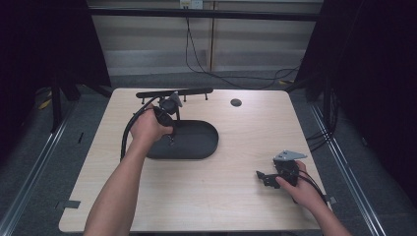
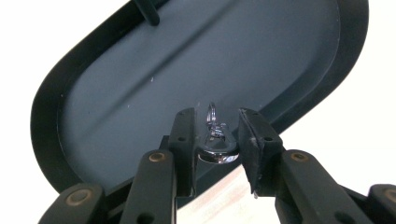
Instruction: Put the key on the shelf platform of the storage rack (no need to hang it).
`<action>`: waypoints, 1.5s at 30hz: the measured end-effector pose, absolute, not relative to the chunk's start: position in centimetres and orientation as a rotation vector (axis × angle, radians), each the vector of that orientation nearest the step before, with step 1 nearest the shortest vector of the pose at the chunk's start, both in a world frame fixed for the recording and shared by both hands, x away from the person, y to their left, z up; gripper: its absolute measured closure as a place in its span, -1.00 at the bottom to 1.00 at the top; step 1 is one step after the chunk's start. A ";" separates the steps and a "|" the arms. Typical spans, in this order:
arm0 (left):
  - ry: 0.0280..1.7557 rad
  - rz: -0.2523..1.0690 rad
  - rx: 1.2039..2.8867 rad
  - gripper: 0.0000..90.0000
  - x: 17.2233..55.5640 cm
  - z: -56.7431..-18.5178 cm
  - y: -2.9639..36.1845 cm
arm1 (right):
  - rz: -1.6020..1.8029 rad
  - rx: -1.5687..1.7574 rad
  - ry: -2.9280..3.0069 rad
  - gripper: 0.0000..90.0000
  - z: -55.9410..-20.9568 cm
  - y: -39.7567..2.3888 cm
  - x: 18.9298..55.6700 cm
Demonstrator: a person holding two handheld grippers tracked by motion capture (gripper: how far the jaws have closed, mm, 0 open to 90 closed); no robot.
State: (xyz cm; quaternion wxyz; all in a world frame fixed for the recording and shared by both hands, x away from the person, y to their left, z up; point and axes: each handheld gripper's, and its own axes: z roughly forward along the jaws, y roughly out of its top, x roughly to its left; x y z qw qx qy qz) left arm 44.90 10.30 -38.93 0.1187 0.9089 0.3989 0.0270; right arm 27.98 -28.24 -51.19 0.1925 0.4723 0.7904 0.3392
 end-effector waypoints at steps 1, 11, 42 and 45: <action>1.165 0.080 2.654 0.51 44.9 -39.0 10.3 | 0.952 1.327 2.218 -0.71 -51.2 -28.2 28.0; 1.144 0.127 2.631 0.51 45.3 -40.5 10.1 | 0.952 1.330 2.219 -0.71 -51.2 -28.2 28.0; 1.092 0.108 2.564 0.14 43.2 -39.7 10.1 | 0.952 1.332 2.219 -0.71 -51.2 -28.2 28.0; 1.079 0.094 2.566 0.12 42.8 -39.7 10.0 | 0.952 1.332 2.219 -0.71 -51.2 -28.2 28.0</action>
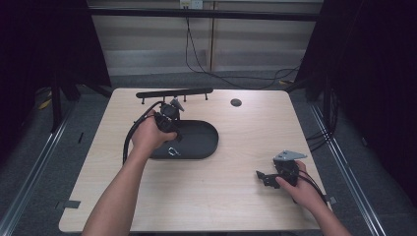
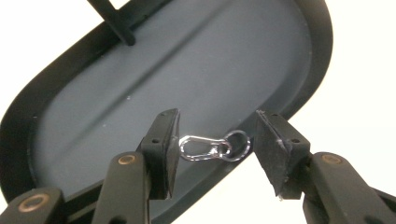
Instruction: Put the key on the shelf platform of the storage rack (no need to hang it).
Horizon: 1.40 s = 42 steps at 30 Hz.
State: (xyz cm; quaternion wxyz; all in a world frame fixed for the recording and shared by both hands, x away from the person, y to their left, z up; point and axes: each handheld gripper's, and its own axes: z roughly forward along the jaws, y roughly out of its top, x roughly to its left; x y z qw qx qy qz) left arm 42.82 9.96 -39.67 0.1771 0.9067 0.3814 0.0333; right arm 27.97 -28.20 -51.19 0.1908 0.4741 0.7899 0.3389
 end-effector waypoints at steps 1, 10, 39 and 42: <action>1.072 0.095 2.566 0.12 42.7 -39.7 9.9 | 0.952 1.332 2.219 -0.71 -51.2 -28.2 28.0; 1.036 0.090 2.583 0.05 41.7 -39.6 9.9 | 0.951 1.330 2.220 -0.71 -51.2 -28.2 28.0; 0.969 0.050 2.576 -0.11 38.3 -41.1 11.0 | 0.951 1.330 2.221 -0.71 -51.2 -28.2 28.0; 0.967 0.053 2.584 -0.11 37.8 -41.4 11.4 | 0.951 1.330 2.221 -0.71 -51.2 -28.2 28.0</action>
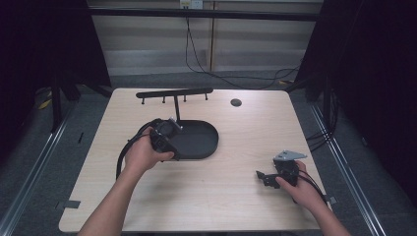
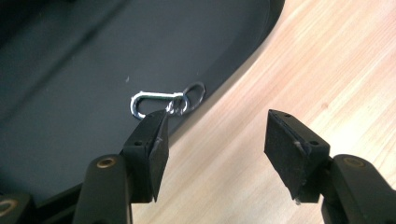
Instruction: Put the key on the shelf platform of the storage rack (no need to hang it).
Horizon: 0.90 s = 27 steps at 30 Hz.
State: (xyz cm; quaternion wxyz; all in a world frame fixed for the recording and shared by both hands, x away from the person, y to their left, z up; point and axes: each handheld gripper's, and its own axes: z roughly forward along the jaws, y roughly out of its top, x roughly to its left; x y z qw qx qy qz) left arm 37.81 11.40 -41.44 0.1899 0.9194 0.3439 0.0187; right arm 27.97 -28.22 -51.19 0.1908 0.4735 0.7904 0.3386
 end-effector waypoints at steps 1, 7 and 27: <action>0.969 0.051 2.588 -0.12 37.7 -41.5 11.5 | 0.951 1.330 2.220 -0.71 -51.2 -28.2 28.0; 0.974 0.066 2.580 -0.22 37.3 -42.0 12.4 | 0.951 1.330 2.221 -0.71 -51.2 -28.2 28.0; 0.944 0.120 2.568 -0.42 36.0 -43.2 14.6 | 0.951 1.331 2.221 -0.71 -51.2 -28.2 28.0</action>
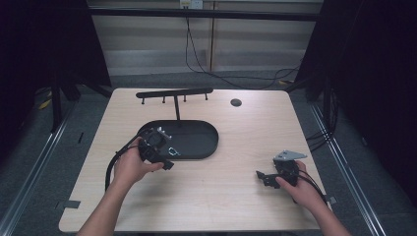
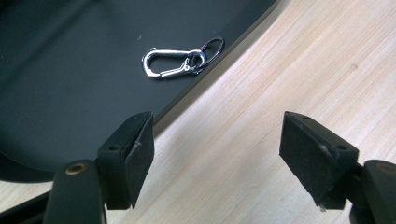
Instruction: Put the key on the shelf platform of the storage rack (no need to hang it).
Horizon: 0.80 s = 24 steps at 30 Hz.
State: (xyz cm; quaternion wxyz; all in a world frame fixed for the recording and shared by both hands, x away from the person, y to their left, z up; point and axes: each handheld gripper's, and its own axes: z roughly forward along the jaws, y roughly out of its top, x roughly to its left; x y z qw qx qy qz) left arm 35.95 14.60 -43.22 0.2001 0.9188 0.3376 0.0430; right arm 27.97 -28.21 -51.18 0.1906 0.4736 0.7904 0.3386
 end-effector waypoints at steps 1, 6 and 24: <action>0.947 0.116 2.563 -0.42 35.9 -43.3 14.7 | 0.951 1.331 2.221 -0.71 -51.2 -28.2 28.0; 0.944 0.122 2.565 -0.42 35.5 -43.7 15.4 | 0.951 1.331 2.220 -0.71 -51.2 -28.2 28.0; 0.944 0.133 2.545 -0.42 33.8 -45.6 17.5 | 0.951 1.330 2.221 -0.71 -51.2 -28.2 28.0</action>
